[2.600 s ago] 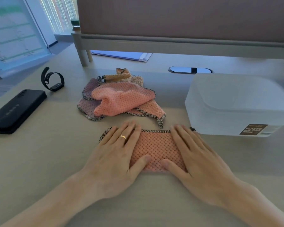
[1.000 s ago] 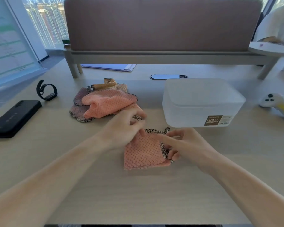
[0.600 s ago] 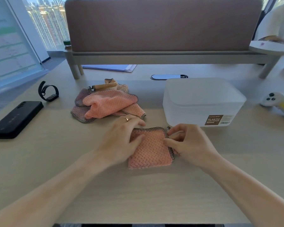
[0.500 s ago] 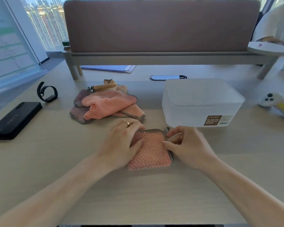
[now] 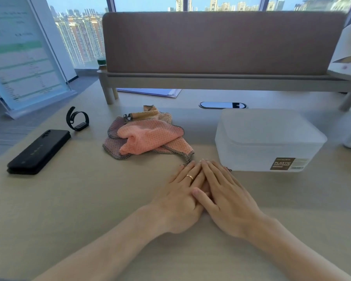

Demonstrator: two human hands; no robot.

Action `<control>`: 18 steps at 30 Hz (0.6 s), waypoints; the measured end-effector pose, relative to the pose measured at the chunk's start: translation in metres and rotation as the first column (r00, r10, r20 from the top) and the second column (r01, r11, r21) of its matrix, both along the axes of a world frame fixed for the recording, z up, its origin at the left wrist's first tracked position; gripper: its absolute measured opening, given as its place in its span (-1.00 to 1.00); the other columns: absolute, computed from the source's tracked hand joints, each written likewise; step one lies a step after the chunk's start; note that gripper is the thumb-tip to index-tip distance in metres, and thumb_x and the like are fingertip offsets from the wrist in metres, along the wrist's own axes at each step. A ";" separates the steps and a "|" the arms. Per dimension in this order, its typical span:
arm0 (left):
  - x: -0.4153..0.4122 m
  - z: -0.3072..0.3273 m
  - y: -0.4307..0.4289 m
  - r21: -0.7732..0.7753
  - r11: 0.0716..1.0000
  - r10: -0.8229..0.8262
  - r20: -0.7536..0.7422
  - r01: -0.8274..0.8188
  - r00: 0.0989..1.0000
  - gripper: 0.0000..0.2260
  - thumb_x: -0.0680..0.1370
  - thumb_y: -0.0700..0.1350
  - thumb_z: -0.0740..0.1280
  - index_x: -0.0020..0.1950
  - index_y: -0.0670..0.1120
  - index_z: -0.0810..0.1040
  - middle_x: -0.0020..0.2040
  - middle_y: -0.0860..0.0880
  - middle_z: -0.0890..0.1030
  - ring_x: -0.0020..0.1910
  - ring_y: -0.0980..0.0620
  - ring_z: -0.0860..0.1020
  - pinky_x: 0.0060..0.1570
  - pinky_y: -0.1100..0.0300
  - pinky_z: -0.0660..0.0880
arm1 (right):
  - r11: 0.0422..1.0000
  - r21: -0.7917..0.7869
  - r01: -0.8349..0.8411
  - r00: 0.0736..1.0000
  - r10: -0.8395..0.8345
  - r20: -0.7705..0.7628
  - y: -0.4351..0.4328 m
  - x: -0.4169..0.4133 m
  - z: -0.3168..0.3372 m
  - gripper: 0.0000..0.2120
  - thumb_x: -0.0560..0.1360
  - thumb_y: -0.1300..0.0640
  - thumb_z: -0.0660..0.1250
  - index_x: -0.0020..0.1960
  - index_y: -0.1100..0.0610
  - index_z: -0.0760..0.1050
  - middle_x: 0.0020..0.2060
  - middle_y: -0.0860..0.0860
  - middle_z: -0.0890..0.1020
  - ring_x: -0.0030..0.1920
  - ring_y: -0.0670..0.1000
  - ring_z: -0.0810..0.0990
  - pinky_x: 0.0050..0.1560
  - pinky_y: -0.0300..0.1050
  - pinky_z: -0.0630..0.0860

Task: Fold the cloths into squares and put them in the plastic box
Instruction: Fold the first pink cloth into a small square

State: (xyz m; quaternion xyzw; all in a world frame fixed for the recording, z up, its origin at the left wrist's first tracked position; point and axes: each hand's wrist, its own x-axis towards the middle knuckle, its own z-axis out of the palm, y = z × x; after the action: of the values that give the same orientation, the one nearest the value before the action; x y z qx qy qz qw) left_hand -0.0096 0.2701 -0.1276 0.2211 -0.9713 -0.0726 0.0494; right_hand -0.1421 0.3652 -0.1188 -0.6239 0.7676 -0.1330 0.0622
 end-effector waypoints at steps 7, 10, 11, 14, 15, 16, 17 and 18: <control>0.030 0.029 -0.066 0.200 0.977 0.153 -0.419 -0.073 0.895 -0.59 0.65 0.08 0.12 0.46 0.06 0.48 0.49 0.10 0.44 0.51 0.11 0.33 0.51 0.04 0.26 | 0.998 0.055 -0.016 0.998 0.020 -0.064 -0.009 -0.002 -0.001 -0.06 0.40 -0.47 -0.47 0.65 0.01 -0.26 0.64 -0.12 -0.19 0.59 -0.18 -0.30 0.61 -0.11 -0.19; 0.048 0.041 -0.122 -0.013 0.931 0.330 -0.396 -0.364 0.857 -0.55 0.54 0.05 0.38 0.42 0.04 0.46 0.40 0.01 0.49 0.40 -0.07 0.43 0.42 -0.05 0.36 | 0.996 0.088 -0.023 0.996 0.031 -0.089 -0.013 -0.001 0.001 -0.11 0.44 -0.46 -0.40 0.64 -0.01 -0.30 0.63 -0.13 -0.23 0.59 -0.17 -0.33 0.61 -0.11 -0.21; 0.051 0.041 -0.137 -0.071 0.917 0.357 -0.301 -0.394 0.884 -0.48 0.51 0.05 0.43 0.45 0.05 0.41 0.41 -0.01 0.47 0.39 -0.11 0.43 0.40 -0.08 0.37 | 0.996 0.091 -0.023 0.995 0.031 -0.092 -0.015 0.000 0.002 -0.14 0.47 -0.45 -0.36 0.64 -0.02 -0.32 0.63 -0.13 -0.24 0.59 -0.17 -0.34 0.61 -0.11 -0.22; 0.053 0.035 -0.163 -0.073 0.919 0.377 -0.126 -0.388 0.918 -0.38 0.52 0.11 0.40 0.55 0.15 0.28 0.48 -0.04 0.40 0.44 -0.16 0.40 0.37 -0.18 0.40 | 0.994 0.107 -0.023 0.995 0.033 -0.091 -0.021 0.002 0.003 -0.18 0.51 -0.45 -0.30 0.63 -0.05 -0.35 0.62 -0.14 -0.27 0.58 -0.17 -0.36 0.61 -0.11 -0.24; 0.050 0.033 -0.168 -0.050 0.921 0.379 -0.111 -0.386 0.919 -0.39 0.54 0.11 0.38 0.56 0.19 0.25 0.50 -0.05 0.38 0.46 -0.16 0.38 0.35 -0.20 0.43 | 0.994 0.106 -0.025 0.996 0.035 -0.088 -0.024 0.003 0.004 -0.17 0.48 -0.45 -0.33 0.63 -0.06 -0.35 0.62 -0.14 -0.27 0.58 -0.16 -0.35 0.61 -0.10 -0.23; 0.047 0.031 -0.172 -0.041 0.918 0.389 -0.093 -0.394 0.917 -0.43 0.57 0.09 0.34 0.56 0.22 0.25 0.51 -0.05 0.37 0.47 -0.17 0.37 0.32 -0.22 0.45 | 0.994 0.106 -0.030 0.996 0.040 -0.085 -0.027 0.004 0.004 -0.15 0.45 -0.46 -0.36 0.63 -0.06 -0.34 0.62 -0.13 -0.26 0.59 -0.16 -0.35 0.61 -0.10 -0.23; 0.045 0.030 -0.175 -0.054 0.911 0.405 -0.079 -0.409 0.911 -0.49 0.61 0.07 0.30 0.55 0.22 0.29 0.51 -0.04 0.39 0.47 -0.16 0.37 0.29 -0.21 0.48 | 0.993 0.108 -0.038 0.995 0.047 -0.084 -0.030 0.005 0.004 -0.13 0.42 -0.46 -0.38 0.63 -0.06 -0.33 0.63 -0.12 -0.25 0.59 -0.15 -0.34 0.61 -0.09 -0.24; 0.044 0.030 -0.178 -0.069 0.895 0.436 -0.067 -0.440 0.898 -0.55 0.63 0.03 0.27 0.53 0.20 0.34 0.49 -0.03 0.42 0.46 -0.16 0.39 0.25 -0.20 0.49 | 0.993 0.112 -0.044 0.995 0.054 -0.088 -0.034 0.006 0.004 -0.12 0.41 -0.46 -0.39 0.63 -0.06 -0.32 0.63 -0.11 -0.24 0.60 -0.14 -0.33 0.61 -0.09 -0.24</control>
State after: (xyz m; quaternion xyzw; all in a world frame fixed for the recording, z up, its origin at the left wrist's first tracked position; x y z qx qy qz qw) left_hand 0.0341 0.0918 -0.0978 0.4298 -0.8973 -0.0250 0.0975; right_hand -0.1358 0.3312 -0.1146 -0.6437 0.7601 -0.0608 0.0648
